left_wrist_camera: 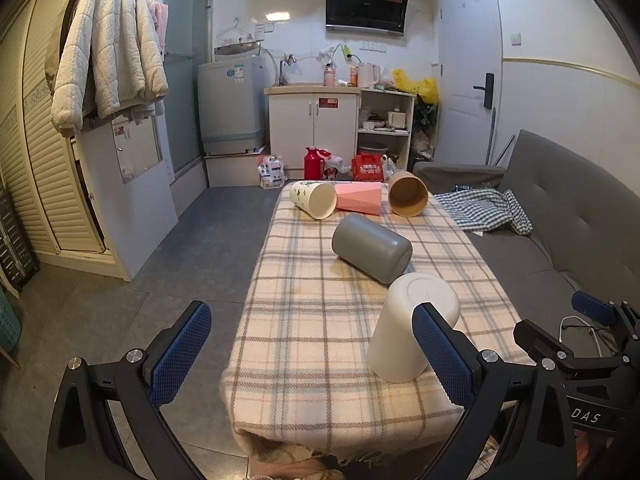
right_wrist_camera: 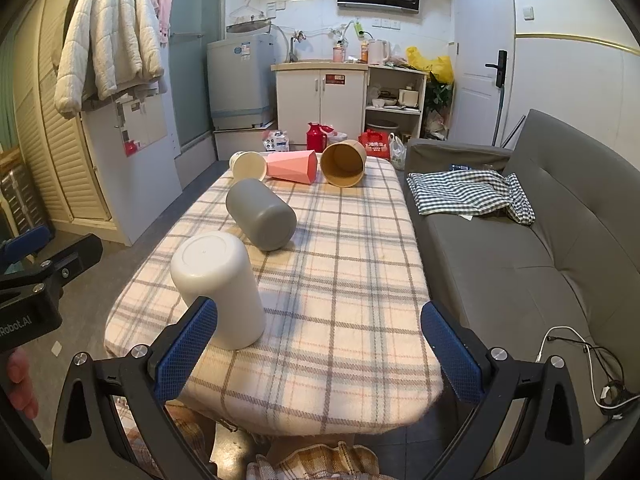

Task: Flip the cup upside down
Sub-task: 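Open the left gripper and withdraw both tools from the cup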

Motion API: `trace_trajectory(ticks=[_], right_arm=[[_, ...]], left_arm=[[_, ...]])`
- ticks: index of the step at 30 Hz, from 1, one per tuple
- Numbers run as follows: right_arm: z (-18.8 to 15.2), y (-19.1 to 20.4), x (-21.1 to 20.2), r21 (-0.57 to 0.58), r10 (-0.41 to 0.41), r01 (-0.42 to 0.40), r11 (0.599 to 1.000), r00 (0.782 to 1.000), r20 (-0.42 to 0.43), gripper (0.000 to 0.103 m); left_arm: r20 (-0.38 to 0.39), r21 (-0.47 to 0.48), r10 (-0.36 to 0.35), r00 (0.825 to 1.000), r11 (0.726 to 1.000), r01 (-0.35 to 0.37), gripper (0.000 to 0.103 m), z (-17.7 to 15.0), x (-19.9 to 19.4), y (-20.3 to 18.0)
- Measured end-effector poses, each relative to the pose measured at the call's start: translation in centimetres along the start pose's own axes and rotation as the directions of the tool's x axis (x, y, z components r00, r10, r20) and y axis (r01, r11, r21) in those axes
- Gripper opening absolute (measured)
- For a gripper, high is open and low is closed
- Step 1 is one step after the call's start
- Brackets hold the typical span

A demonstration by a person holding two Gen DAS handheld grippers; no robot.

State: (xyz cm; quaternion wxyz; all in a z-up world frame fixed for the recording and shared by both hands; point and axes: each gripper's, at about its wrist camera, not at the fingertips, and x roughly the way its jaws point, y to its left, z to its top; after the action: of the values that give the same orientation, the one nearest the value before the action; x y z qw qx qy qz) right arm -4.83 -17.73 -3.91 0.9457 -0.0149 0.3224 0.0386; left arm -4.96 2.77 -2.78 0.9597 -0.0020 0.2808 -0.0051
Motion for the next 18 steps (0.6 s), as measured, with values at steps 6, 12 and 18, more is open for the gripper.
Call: trace_trajectory(ticks=[6,12,18], right_arm=[[0.05,0.03,-0.04,-0.001,0.001,-0.001,1.000,1.000,0.001,0.102],[0.06,0.05,-0.04,0.000,0.001,-0.001,1.000,1.000,0.000,0.102],[0.07,0.06,-0.04,-0.001,0.000,0.000,1.000,1.000,0.000,0.102]], left_arm=[[0.000,0.001,0.000,1.000,1.000,0.000,0.103,0.02,0.00,-0.01],[0.000,0.002,0.000,1.000,1.000,0.000,0.103,0.04,0.00,-0.01],[0.000,0.002,0.001,1.000,1.000,-0.001,0.103,0.06,-0.01,-0.01]])
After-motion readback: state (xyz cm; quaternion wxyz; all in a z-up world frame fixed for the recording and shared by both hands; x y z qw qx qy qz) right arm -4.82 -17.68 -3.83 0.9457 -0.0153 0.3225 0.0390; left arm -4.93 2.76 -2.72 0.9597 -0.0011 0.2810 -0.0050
